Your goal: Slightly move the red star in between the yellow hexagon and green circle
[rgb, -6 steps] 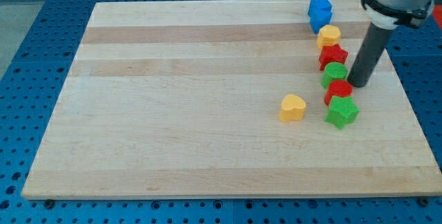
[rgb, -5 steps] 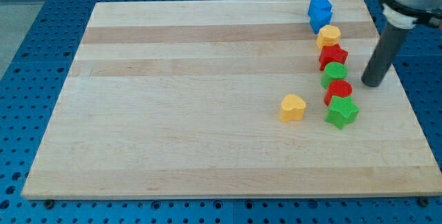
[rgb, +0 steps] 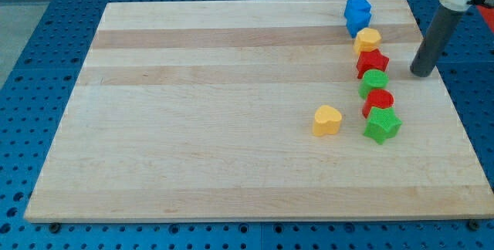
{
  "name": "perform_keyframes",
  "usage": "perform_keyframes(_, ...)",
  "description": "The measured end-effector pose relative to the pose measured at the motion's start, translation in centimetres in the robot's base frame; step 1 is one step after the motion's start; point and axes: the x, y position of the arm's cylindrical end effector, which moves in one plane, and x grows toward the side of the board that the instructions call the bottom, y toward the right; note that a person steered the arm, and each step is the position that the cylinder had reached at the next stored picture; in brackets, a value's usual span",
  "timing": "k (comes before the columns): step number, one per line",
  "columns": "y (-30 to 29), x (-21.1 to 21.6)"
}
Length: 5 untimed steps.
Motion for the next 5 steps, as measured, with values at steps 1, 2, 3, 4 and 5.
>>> perform_keyframes(1,-0.7,0.0)
perform_keyframes(2,-1.6,0.0)
perform_keyframes(3,-2.3,0.0)
perform_keyframes(4,-3.0,0.0)
perform_keyframes(5,-3.6,0.0)
